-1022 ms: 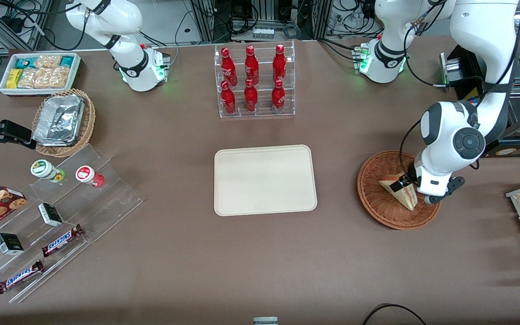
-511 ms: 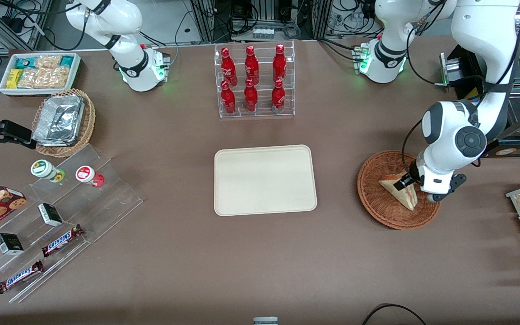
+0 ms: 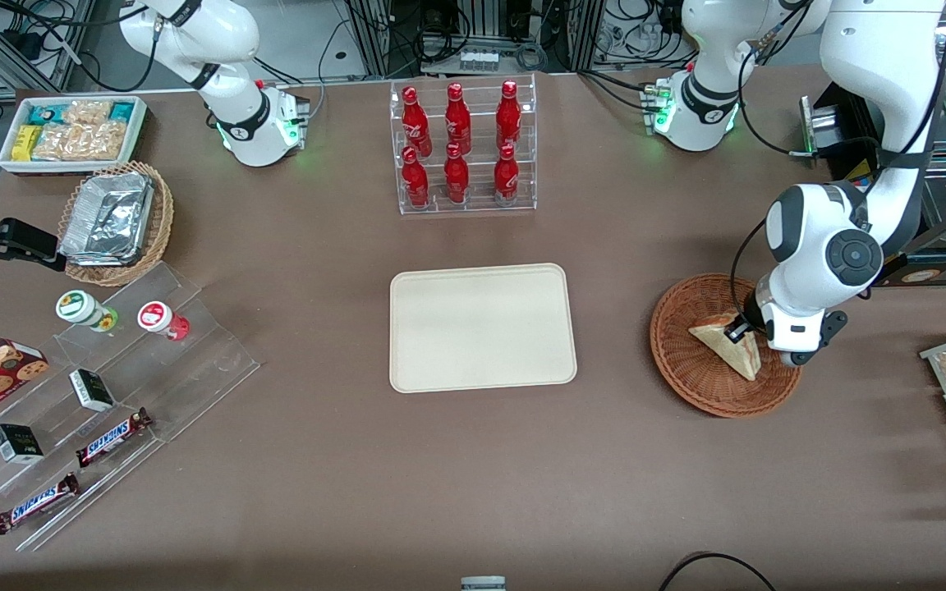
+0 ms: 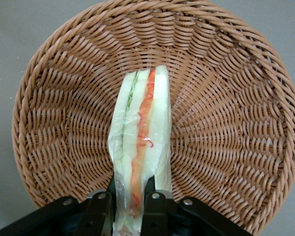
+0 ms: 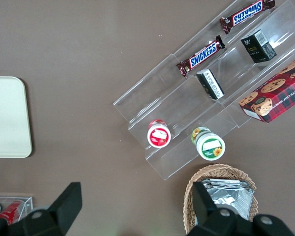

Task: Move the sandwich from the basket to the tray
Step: 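Close the left gripper on the sandwich and lift it, then carry the held sandwich with the left gripper over the cream tray, then lower the sandwich onto the tray and open the left gripper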

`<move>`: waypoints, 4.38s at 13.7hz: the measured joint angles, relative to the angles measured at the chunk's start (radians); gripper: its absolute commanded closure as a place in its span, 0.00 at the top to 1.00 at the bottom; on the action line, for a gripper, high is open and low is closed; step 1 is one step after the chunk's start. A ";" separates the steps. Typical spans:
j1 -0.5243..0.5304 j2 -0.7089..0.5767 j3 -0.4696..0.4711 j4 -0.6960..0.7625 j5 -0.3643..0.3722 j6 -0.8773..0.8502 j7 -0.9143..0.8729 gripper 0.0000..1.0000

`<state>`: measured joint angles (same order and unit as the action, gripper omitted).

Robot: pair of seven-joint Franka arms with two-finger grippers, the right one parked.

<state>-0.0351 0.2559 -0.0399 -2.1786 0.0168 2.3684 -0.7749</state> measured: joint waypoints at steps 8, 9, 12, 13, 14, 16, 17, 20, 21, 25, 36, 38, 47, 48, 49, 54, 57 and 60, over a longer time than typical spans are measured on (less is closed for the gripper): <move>-0.011 -0.026 -0.072 0.252 0.003 -0.397 0.128 0.00; -0.011 -0.027 -0.093 0.264 0.003 -0.412 0.153 0.00; -0.014 -0.024 -0.201 0.268 0.004 -0.416 0.173 0.00; -0.018 -0.023 -0.239 0.269 0.004 -0.416 0.173 0.00; -0.030 -0.021 -0.266 0.273 0.006 -0.416 0.174 0.00; -0.097 0.000 -0.287 0.298 0.028 -0.415 0.172 0.00; -0.140 0.024 -0.288 0.323 0.036 -0.415 0.163 0.00; -0.248 0.141 -0.289 0.429 0.077 -0.410 0.090 0.00; -0.280 0.185 -0.289 0.470 0.093 -0.409 0.054 0.00; -0.396 0.323 -0.290 0.607 0.149 -0.407 -0.097 0.00; -0.510 0.495 -0.283 0.786 0.214 -0.408 -0.222 0.00; -0.520 0.506 -0.281 0.791 0.223 -0.408 -0.236 0.00; -0.522 0.528 -0.275 0.797 0.227 -0.399 -0.273 1.00; -0.522 0.529 -0.275 0.798 0.227 -0.395 -0.276 1.00; -0.522 0.530 -0.275 0.798 0.227 -0.394 -0.277 1.00; -0.523 0.529 -0.276 0.816 0.227 -0.397 -0.280 1.00; -0.523 0.516 -0.277 0.866 0.227 -0.454 -0.280 1.00; -0.523 0.479 -0.284 0.932 0.220 -0.558 -0.280 1.00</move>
<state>-0.5578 0.7351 -0.3234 -1.2467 0.2368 1.8108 -1.0551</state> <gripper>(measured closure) 0.000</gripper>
